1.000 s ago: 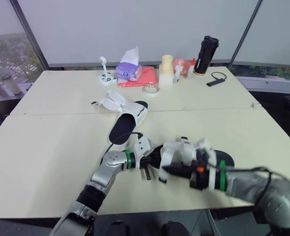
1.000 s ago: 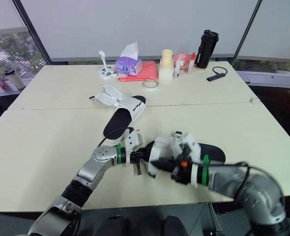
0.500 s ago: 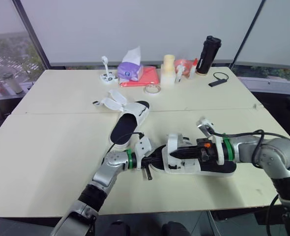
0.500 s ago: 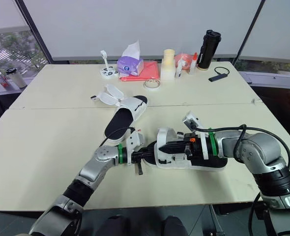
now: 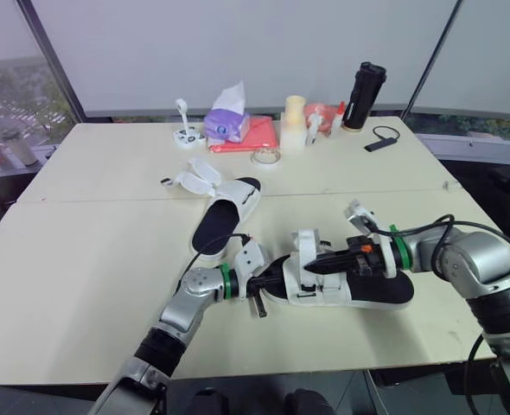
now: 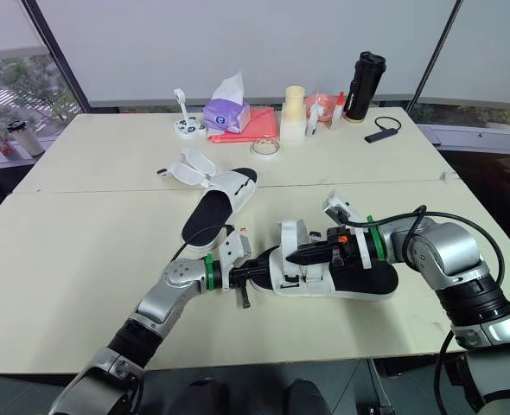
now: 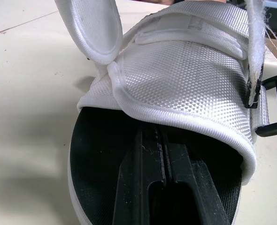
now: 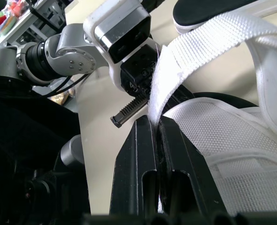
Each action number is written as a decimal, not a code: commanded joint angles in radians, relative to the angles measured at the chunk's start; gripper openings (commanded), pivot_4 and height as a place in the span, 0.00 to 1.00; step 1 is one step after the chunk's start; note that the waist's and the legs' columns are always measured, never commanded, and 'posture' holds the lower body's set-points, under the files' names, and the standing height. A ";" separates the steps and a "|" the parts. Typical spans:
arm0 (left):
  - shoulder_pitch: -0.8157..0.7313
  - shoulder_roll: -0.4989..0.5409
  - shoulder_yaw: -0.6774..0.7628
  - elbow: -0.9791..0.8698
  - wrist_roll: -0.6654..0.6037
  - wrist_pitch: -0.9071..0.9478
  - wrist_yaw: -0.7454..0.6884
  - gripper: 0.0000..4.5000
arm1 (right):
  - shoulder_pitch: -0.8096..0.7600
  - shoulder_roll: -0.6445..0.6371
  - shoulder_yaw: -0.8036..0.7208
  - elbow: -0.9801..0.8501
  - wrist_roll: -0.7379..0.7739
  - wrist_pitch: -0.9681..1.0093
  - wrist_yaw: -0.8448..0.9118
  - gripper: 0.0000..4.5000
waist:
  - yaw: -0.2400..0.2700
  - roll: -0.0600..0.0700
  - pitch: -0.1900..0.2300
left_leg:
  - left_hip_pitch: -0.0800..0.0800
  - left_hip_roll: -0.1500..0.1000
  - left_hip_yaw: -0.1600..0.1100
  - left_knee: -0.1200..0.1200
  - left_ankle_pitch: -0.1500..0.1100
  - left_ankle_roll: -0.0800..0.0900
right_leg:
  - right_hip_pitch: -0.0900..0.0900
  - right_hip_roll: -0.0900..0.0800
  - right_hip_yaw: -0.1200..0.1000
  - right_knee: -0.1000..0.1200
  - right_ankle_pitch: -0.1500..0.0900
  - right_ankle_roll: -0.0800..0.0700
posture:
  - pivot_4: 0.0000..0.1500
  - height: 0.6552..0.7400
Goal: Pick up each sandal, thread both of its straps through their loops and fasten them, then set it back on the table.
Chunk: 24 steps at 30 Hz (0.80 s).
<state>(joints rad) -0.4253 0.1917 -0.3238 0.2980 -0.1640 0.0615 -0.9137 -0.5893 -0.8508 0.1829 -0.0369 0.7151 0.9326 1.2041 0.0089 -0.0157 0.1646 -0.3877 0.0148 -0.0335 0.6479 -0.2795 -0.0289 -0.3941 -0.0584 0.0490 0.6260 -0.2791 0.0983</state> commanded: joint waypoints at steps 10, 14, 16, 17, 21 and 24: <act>0.049 0.043 -0.010 0.104 0.060 0.088 0.036 0.00 | -0.029 0.053 -0.067 -0.012 0.019 0.058 -0.002 0.02 | 0.000 0.000 0.000 | -0.002 0.000 0.000 -0.001 0.000 0.000 | -0.001 -0.003 0.000 0.000 0.000 0.000 | 1.00 1.00; 0.049 0.044 -0.011 0.104 0.061 0.087 0.036 0.00 | -0.017 0.046 -0.058 -0.019 0.000 0.052 0.008 0.02 | -0.001 0.001 -0.001 | -0.002 0.000 0.000 -0.002 0.000 0.000 | -0.002 -0.004 0.000 -0.002 0.000 0.000 | 1.00 1.00; 0.049 0.045 -0.011 0.103 0.061 0.086 0.036 0.00 | -0.006 0.041 -0.050 -0.021 -0.012 0.044 0.014 0.02 | -0.001 0.001 -0.001 | -0.002 0.000 0.000 -0.002 0.000 0.000 | -0.002 -0.004 0.000 -0.002 0.000 0.000 | 1.00 1.00; 0.049 0.046 -0.011 0.102 0.061 0.085 0.034 0.00 | 0.002 0.035 -0.045 -0.021 -0.020 0.039 0.020 0.02 | 0.000 0.001 -0.001 | -0.002 0.000 0.000 -0.002 0.000 0.000 | -0.002 -0.004 0.000 -0.003 0.000 0.000 | 1.00 1.00; 0.050 0.046 -0.013 0.102 0.061 0.084 0.033 0.00 | 0.020 0.026 -0.040 -0.023 -0.030 0.042 0.037 0.02 | -0.002 0.003 -0.002 | -0.003 0.000 0.000 -0.003 0.000 0.000 | -0.002 -0.006 -0.001 -0.006 0.001 -0.001 | 1.00 1.00; 0.053 0.047 -0.014 0.098 0.061 0.085 0.033 0.00 | 0.026 0.025 -0.043 -0.035 -0.026 0.056 0.046 0.02 | -0.002 0.004 -0.003 | -0.004 0.000 0.001 -0.004 0.000 0.000 | -0.002 -0.006 -0.001 -0.008 0.001 -0.002 | 1.00 1.00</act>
<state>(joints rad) -0.4261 0.1946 -0.3269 0.2946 -0.1649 0.0625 -0.9132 -0.5623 -0.8084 0.1505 -0.0384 0.6810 0.9852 1.2352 0.0069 -0.0114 0.1621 -0.3915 0.0150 -0.0327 0.6441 -0.2798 -0.0294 -0.3956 -0.0645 0.0484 0.6181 -0.2782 0.0968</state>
